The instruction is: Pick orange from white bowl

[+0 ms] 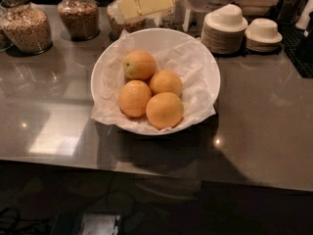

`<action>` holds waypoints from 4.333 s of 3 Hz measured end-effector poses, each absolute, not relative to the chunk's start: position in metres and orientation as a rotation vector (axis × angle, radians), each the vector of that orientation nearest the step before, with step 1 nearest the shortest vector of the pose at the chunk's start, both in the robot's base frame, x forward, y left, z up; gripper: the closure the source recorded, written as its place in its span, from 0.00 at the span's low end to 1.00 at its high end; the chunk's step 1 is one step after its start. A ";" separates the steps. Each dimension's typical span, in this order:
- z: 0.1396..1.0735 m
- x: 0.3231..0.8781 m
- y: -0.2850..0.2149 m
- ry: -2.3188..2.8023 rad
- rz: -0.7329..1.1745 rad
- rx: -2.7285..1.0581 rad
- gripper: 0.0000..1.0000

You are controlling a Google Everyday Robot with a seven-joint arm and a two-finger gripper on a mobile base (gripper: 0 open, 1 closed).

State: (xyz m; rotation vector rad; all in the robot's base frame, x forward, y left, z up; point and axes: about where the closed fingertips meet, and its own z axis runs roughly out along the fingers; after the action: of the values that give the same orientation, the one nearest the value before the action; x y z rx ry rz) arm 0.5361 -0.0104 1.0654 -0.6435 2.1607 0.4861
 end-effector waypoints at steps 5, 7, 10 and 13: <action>0.948 0.576 0.018 2.231 0.332 -0.632 0.00; 0.912 0.600 0.032 2.226 0.306 -0.666 0.00; 0.881 0.622 0.050 2.253 0.324 -0.602 0.00; 0.881 0.622 0.050 2.253 0.324 -0.602 0.66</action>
Offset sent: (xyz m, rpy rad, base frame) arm 0.0264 -0.0108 -0.0596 -0.0344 0.0343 -0.2855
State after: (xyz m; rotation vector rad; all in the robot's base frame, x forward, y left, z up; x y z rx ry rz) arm 0.6223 0.0499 0.8808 -0.6024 2.2532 0.3239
